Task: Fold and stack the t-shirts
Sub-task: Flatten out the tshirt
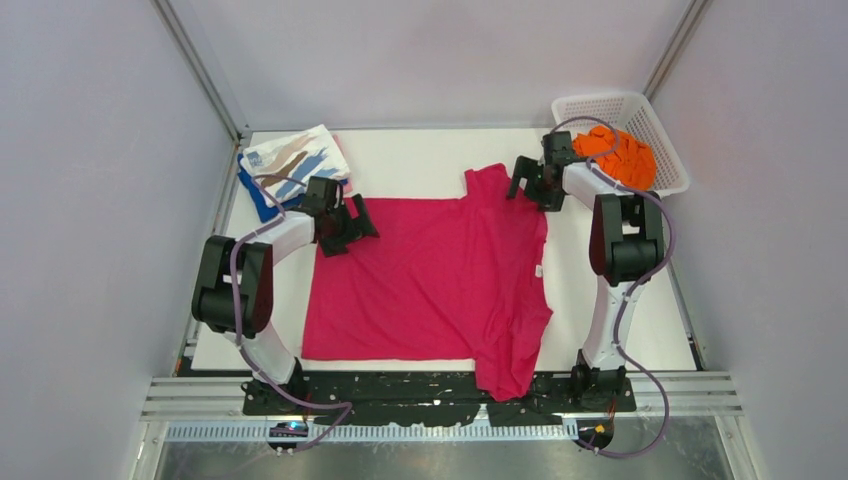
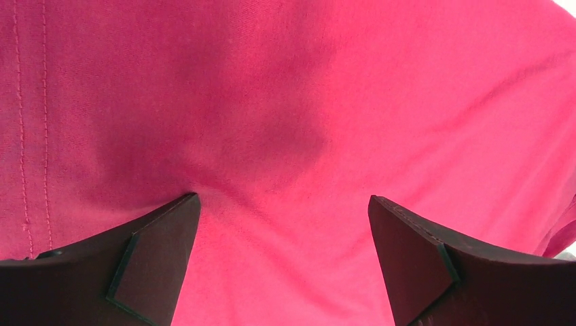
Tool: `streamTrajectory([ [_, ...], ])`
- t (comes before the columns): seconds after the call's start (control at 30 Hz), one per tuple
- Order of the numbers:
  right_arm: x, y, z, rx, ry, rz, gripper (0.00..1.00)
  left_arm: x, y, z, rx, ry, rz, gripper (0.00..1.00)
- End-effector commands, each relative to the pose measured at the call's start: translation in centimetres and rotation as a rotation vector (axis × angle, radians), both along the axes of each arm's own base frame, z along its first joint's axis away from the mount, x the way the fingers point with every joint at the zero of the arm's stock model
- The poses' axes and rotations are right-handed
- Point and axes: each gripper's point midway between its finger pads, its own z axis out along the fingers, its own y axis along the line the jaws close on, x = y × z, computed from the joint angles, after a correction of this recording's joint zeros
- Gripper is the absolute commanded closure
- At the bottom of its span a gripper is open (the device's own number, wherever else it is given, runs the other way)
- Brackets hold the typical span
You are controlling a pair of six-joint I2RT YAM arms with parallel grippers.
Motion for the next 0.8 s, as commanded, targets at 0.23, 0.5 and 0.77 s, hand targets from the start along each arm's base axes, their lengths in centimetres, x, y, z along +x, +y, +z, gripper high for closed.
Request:
streamTrajectory([
  [0.23,4.3,-0.8,5.9,-0.063,-0.117,0.072,0.05,1.3,1.8,0.4,0.004,0.01,0.051,0.0],
  [0.5,-4.7,-2.6,9.7,-0.096,-0.168,-0.028,0.05,0.6,1.3,5.3,-0.037,-0.122,0.048,0.0],
  [0.77,-14.7,-0.8,5.0,0.066,-0.12,-0.053,0.05,-1.7,0.6,4.4,-0.08,-0.119,0.016,0.0],
])
